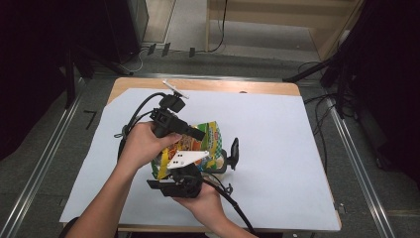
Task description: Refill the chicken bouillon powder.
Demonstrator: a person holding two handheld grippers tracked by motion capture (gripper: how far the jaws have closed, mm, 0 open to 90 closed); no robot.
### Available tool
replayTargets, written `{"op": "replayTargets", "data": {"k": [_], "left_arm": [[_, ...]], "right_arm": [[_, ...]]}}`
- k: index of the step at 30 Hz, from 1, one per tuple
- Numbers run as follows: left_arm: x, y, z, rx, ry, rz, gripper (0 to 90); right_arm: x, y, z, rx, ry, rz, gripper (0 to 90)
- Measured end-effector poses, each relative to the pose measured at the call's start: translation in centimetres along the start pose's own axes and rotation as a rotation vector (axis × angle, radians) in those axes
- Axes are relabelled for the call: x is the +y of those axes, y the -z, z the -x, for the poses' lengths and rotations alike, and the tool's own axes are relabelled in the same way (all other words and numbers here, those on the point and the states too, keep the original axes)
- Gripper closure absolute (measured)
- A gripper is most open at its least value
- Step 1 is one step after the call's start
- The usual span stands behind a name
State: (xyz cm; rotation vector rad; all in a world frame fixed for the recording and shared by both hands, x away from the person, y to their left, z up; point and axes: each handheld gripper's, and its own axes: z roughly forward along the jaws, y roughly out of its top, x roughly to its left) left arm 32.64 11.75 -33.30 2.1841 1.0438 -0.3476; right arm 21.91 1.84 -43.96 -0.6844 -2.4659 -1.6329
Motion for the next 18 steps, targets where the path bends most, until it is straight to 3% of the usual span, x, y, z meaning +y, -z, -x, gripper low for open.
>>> {"op": "replayTargets", "data": {"k": [18], "left_arm": [[-0.07, -0.24, 0.03, -0.002, -0.002, -0.017, 75.0]], "right_arm": [[-0.37, -0.19, 0.15, -0.021, 0.025, 0.001, 68.2]]}}
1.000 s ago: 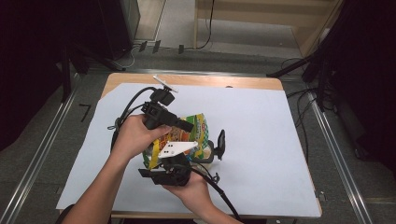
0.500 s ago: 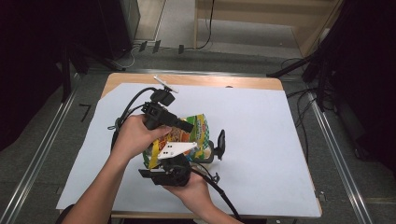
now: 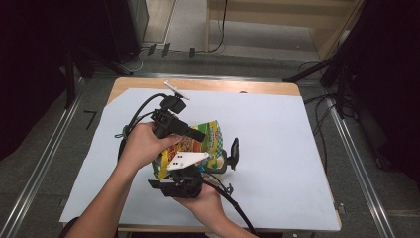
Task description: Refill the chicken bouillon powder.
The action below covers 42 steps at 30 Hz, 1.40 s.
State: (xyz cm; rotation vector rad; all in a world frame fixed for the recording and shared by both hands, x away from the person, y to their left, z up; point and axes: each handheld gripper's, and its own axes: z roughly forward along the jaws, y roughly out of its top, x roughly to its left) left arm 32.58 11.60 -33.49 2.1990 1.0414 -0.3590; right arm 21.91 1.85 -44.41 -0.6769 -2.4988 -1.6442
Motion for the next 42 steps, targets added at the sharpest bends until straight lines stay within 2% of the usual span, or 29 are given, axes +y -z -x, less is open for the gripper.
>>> {"op": "replayTargets", "data": {"k": [10, 16, 18, 26, 36, 42], "left_arm": [[-0.2, -0.3, 0.1, 0.014, -0.019, -0.030, 76.9], [-0.2, -0.6, -0.3, -0.002, -0.020, -0.042, 77.0], [-0.3, -0.8, -0.6, -0.025, -0.034, -0.051, 77.7], [-0.4, -1.2, -0.7, -0.044, -0.052, -0.072, 78.4], [-0.4, -1.9, -1.1, -0.065, -0.053, -0.078, 81.2], [-0.4, -1.9, -1.5, -0.071, -0.048, -0.069, 82.9]], "right_arm": [[-0.6, -0.4, -0.1, 0.000, 0.032, -0.013, 66.8], [-1.2, -0.9, -0.1, 0.001, 0.044, -0.028, 66.1], [-1.4, -1.0, -0.1, 0.001, 0.048, -0.030, 65.2], [-2.1, -1.4, -0.1, 0.000, 0.082, -0.042, 61.4], [-3.2, -2.3, 0.2, -0.007, 0.071, -0.082, 59.2], [-3.6, -2.5, 0.5, -0.022, 0.072, -0.084, 57.2]]}}
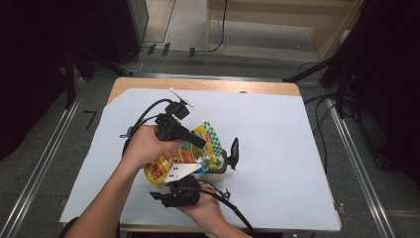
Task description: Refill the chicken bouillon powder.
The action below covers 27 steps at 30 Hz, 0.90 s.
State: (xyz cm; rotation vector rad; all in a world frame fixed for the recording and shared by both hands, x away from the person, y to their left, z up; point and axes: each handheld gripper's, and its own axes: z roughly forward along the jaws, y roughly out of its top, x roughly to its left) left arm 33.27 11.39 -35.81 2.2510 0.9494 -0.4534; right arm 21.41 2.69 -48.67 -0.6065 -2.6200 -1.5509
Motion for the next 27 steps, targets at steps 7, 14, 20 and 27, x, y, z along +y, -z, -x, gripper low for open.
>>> {"op": "replayTargets", "data": {"k": [7, 14, 20, 27], "left_arm": [[0.0, 0.3, 0.0, -0.018, -0.011, 0.013, 84.4], [-0.3, 1.3, -0.2, -0.048, -0.031, 0.017, 87.4], [-0.5, 2.8, -0.3, -0.094, -0.043, 0.059, 87.5], [-0.9, 3.9, -0.6, -0.107, -0.049, 0.077, 89.7]], "right_arm": [[-0.1, 0.0, 0.2, -0.007, -0.019, -0.002, 54.1], [-0.2, 0.0, 0.5, -0.025, -0.034, -0.011, 52.6], [-0.2, 0.2, 0.9, -0.041, -0.041, -0.011, 52.6], [-0.2, 0.0, 0.8, -0.054, -0.035, -0.018, 52.6]]}}
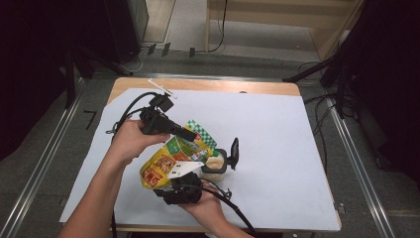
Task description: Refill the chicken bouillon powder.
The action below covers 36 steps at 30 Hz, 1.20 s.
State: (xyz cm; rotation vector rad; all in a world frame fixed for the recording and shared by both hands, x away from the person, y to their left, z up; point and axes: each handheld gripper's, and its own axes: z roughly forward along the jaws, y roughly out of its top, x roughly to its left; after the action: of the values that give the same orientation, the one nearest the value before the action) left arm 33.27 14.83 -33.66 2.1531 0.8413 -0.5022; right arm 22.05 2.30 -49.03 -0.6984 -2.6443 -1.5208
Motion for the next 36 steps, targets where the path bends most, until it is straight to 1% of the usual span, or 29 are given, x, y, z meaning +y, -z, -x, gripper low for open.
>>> {"op": "replayTargets", "data": {"k": [1, 2, 3, 4, 5, 6, 9, 10, 11, 19, 27, 30, 31, 36], "left_arm": [[0.0, 0.1, 0.0, -0.006, 0.001, 0.001, 89.8], [-0.1, 0.2, -0.1, -0.011, -0.004, 0.004, 89.9], [-0.1, 0.3, -0.2, -0.018, -0.002, 0.008, 90.0], [-0.1, 0.3, -0.2, -0.027, -0.001, 0.007, 90.0], [-0.1, 0.5, -0.3, -0.028, -0.001, 0.009, 90.0], [-0.2, 0.5, -0.3, -0.032, 0.001, 0.012, 90.0], [-0.3, 0.9, -0.5, -0.046, 0.001, 0.019, 90.0], [-0.3, 1.0, -0.5, -0.050, 0.001, 0.026, 90.0], [-0.4, 1.2, -0.6, -0.056, -0.001, 0.029, 90.0], [-0.9, 3.1, -0.9, -0.082, -0.002, 0.091, 90.0], [-1.5, 5.1, -1.3, -0.092, 0.000, 0.152, 90.0], [-1.8, 5.8, -1.6, -0.112, 0.000, 0.171, 90.0], [-1.9, 6.0, -1.9, -0.116, 0.003, 0.174, 90.0], [-2.3, 6.9, -2.9, -0.120, 0.029, 0.216, 90.0]], "right_arm": [[0.0, 0.0, 0.0, 0.001, -0.007, -0.002, 52.6], [0.0, 0.1, 0.1, -0.009, -0.004, 0.003, 52.6], [0.0, 0.1, 0.1, -0.007, -0.013, 0.002, 52.6], [0.0, 0.2, 0.3, -0.015, -0.012, 0.009, 52.6], [0.0, 0.2, 0.3, -0.012, -0.020, 0.006, 52.5], [0.0, 0.3, 0.4, -0.019, -0.016, 0.010, 52.4], [0.0, 0.3, 0.5, -0.021, -0.021, 0.007, 52.0], [0.0, 0.3, 0.5, -0.028, -0.014, 0.011, 51.7], [0.1, 0.4, 0.5, -0.026, -0.021, 0.010, 51.6], [0.2, 0.8, 0.8, -0.050, -0.030, 0.027, 51.6], [0.4, 1.1, 0.9, -0.064, -0.033, 0.045, 51.6], [0.4, 1.3, 1.0, -0.076, -0.028, 0.052, 51.7], [0.4, 1.4, 1.0, -0.071, -0.034, 0.048, 51.7], [0.5, 1.9, 1.0, -0.076, -0.039, 0.055, 52.0]]}}
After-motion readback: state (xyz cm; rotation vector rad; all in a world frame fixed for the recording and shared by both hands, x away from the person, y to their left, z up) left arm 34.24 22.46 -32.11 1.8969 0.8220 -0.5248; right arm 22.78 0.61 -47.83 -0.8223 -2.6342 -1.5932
